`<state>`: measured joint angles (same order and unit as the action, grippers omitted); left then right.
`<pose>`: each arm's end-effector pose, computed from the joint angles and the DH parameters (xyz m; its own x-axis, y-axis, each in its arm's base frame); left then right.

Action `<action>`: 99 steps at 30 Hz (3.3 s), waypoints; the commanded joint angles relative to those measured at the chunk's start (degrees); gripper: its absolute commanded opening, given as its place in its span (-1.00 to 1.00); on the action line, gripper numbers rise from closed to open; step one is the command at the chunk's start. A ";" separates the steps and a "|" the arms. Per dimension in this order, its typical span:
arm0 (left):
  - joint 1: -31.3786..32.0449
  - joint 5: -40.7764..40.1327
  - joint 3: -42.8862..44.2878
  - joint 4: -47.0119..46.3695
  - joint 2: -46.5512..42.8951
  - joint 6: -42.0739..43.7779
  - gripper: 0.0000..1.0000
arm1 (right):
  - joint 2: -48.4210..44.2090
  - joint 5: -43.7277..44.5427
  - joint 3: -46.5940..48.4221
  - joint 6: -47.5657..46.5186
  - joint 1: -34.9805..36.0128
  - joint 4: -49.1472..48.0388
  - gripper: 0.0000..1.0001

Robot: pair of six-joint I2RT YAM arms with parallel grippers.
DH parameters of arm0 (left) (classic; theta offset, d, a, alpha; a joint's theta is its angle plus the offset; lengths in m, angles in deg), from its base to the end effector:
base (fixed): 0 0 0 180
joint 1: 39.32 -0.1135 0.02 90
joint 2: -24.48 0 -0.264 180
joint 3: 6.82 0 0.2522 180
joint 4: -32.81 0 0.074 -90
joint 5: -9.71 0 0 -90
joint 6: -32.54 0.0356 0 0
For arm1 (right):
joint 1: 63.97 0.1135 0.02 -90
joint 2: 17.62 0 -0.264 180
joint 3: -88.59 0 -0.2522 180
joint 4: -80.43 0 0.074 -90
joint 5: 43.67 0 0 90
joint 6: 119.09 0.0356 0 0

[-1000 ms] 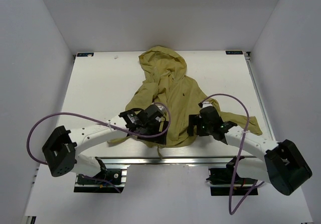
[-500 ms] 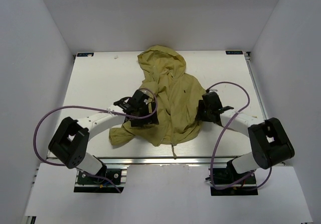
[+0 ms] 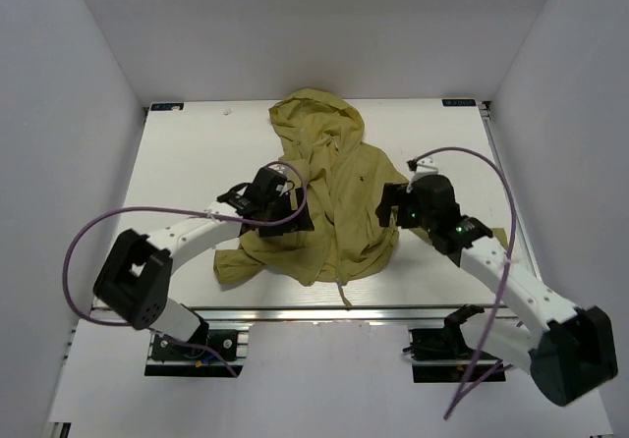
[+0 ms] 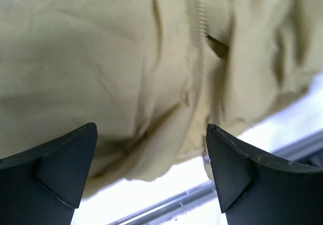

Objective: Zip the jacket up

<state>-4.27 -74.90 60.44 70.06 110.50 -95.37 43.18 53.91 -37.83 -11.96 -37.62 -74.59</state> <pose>0.2450 -0.1760 0.2050 -0.9132 -0.1066 -0.3932 0.0680 0.9118 -0.4049 0.2117 0.0996 0.2540 -0.5565 0.0502 -0.8294 -0.1842 0.9659 0.1821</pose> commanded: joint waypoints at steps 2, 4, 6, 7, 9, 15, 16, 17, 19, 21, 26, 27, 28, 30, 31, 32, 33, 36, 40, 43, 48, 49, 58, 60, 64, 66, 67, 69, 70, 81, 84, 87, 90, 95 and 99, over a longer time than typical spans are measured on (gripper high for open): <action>0.02 2.17 -3.04 -0.38 -8.57 0.56 0.96 | -5.15 -10.21 -1.76 -2.27 11.13 4.94 0.79; 0.02 2.52 -5.49 0.07 -11.74 0.29 0.96 | -5.69 -7.94 -1.14 -1.84 16.16 6.09 0.79; 0.02 2.35 -7.17 0.59 -14.89 -0.14 0.96 | -4.55 -8.10 -1.05 0.88 21.89 6.35 0.79; 0.02 1.82 -7.87 0.86 -15.78 -0.32 0.96 | -2.54 -8.54 -1.05 2.11 23.30 6.18 0.79; 0.02 0.77 -9.11 2.09 -17.19 -0.58 0.96 | -0.08 -7.93 -0.88 4.93 26.64 5.39 0.79; 0.02 0.41 -10.34 3.23 -19.66 -0.94 0.96 | 13.27 1.09 2.45 9.66 33.50 2.92 0.78; 0.02 0.50 -10.43 3.32 -19.92 -0.94 0.96 | 14.51 1.74 3.94 10.03 33.85 3.54 0.78; 0.02 0.24 -10.60 3.67 -20.19 -0.94 0.96 | 15.31 2.09 4.57 10.12 34.03 3.72 0.78; 0.02 -0.03 -10.87 3.85 -20.71 -0.94 0.96 | 16.98 3.23 5.18 11.96 34.03 3.72 0.72; 0.02 -0.38 -10.95 4.20 -21.33 -0.76 0.96 | 17.60 4.46 5.63 14.24 34.03 4.16 0.61; 0.02 -0.99 -10.87 4.73 -21.60 -0.50 0.96 | 18.57 4.55 5.36 16.09 34.03 4.86 0.45; 0.02 -0.99 -10.87 4.73 -21.51 -0.50 0.96 | 19.01 4.47 5.36 16.27 34.03 5.21 0.41; 0.02 -0.91 -10.87 4.73 -21.42 -0.41 0.96 | 19.27 4.55 5.28 16.45 34.03 5.56 0.39; 0.02 -0.91 -10.78 4.64 -21.24 -0.32 0.96 | 19.80 4.82 4.84 17.42 34.03 5.83 0.34; 0.02 -0.99 -10.69 4.73 -21.16 -0.32 0.96 | 20.06 4.91 4.84 17.94 34.03 6.18 0.32; 0.02 -1.08 -10.61 4.81 -21.07 -0.32 0.96 | 20.15 5.08 4.84 18.20 34.03 6.44 0.32; 0.02 -1.08 -10.52 4.82 -21.07 -0.23 0.96 | 20.59 5.08 4.66 18.29 34.03 6.62 0.32; 0.02 -0.99 -10.60 4.64 -20.89 -0.15 0.96 | 21.38 4.82 4.57 18.56 34.03 6.62 0.31; 0.02 -1.26 -10.60 4.90 -20.45 -0.15 0.96 | 22.35 4.12 4.48 18.56 34.03 5.39 0.13; 0.02 -1.17 -10.43 4.99 -20.45 -0.06 0.96 | 23.23 4.03 4.66 18.65 34.03 5.30 -0.15; 0.02 -0.56 -10.43 5.08 -21.07 0.73 0.96 | 24.02 4.47 5.01 19.35 34.03 5.91 -0.48; 0.02 -0.38 -10.43 5.43 -21.07 0.82 0.96 | 24.02 4.73 5.01 19.35 34.03 6.00 -0.57; 0.11 9.44 -11.57 5.61 -20.63 3.02 0.96 | 20.77 6.13 4.66 19.79 34.03 6.09 -1.00; 0.81 12.09 -11.92 4.91 -20.54 3.45 0.96 | 18.75 7.36 4.13 20.40 33.86 6.35 -1.00; 5.02 8.88 -9.47 9.71 -17.83 4.25 0.96 | 14.45 7.63 2.30 20.32 32.98 6.53 -1.00; 9.24 5.96 -7.27 12.36 -15.98 4.16 0.96 | 11.64 6.85 0.37 20.49 32.10 5.83 -1.00; 10.64 4.82 -6.74 12.72 -13.97 3.81 0.96 | 9.89 6.49 -0.34 20.32 31.92 5.31 -1.00; 12.85 3.05 -5.69 12.81 -11.67 3.37 0.96 | 8.29 5.44 -1.84 20.23 31.22 3.99 -1.00; 13.46 3.22 -5.42 12.73 -9.40 3.46 0.94 | 6.81 5.09 -3.06 20.23 30.96 3.63 -1.00; 15.31 -1.69 0.64 14.39 0.90 5.13 0.47 | 0.29 4.20 -8.96 21.11 29.29 2.49 -1.00; 15.40 -3.19 1.17 15.01 3.35 4.78 0.42 | -0.50 4.12 -10.19 21.19 29.11 1.52 -1.00; 16.10 -2.75 1.87 15.10 5.82 4.16 0.33 | -0.50 3.85 -10.72 21.46 29.02 1.35 -1.00; 17.07 -6.42 3.01 17.11 8.19 2.76 0.31 | -0.85 4.20 -11.51 21.28 28.85 1.08 -1.00; 18.65 -6.53 4.33 16.95 12.50 1.09 0.19 | -1.64 4.56 -13.27 22.16 28.76 -0.24 -1.00; 19.01 -8.28 5.21 18.43 14.35 0.03 0.12 | -2.52 4.82 -13.88 22.25 28.67 -0.33 -1.00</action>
<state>14.24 -80.76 65.64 88.15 122.59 -93.89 42.00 57.95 -51.23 9.43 -8.73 -72.88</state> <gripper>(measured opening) 0.565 0.013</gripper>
